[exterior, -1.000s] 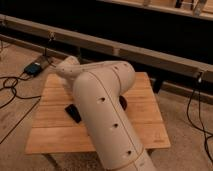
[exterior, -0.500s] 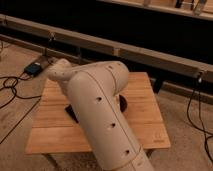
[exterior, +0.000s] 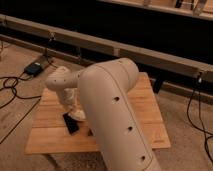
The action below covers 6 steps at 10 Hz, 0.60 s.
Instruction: Wipe the white sponge on the table
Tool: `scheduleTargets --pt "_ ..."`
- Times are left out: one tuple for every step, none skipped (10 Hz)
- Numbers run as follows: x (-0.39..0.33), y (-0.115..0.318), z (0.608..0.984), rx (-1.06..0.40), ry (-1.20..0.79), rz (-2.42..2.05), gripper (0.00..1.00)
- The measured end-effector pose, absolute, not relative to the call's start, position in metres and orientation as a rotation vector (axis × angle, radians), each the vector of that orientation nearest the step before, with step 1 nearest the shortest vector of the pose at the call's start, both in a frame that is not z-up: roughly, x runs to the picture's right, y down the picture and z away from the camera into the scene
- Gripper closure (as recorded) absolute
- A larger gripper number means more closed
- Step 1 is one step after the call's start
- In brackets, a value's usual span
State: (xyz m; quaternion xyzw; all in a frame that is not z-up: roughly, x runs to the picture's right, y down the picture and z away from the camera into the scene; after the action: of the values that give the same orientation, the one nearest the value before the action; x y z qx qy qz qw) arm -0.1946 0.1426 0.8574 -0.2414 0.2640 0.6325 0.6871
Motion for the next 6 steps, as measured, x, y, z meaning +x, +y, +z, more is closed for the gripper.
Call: scheduleTargets --pt "-0.188 0.158 0.847 -0.542 0.600 1.434 1.00" --pt "-0.183 0.169 0.839 -0.543 0.604 1.452 1.00" --pt "-0.174 0.183 0.830 -0.537 0.616 1.474 1.00" --pt "-0.163 0.192 0.823 -0.526 0.625 1.500 1.00" --pt "-0.150 0.205 0.819 -0.513 0.654 1.515 1.00" --pt "-0.144 0.215 0.818 -0.506 0.677 1.508 1.00"
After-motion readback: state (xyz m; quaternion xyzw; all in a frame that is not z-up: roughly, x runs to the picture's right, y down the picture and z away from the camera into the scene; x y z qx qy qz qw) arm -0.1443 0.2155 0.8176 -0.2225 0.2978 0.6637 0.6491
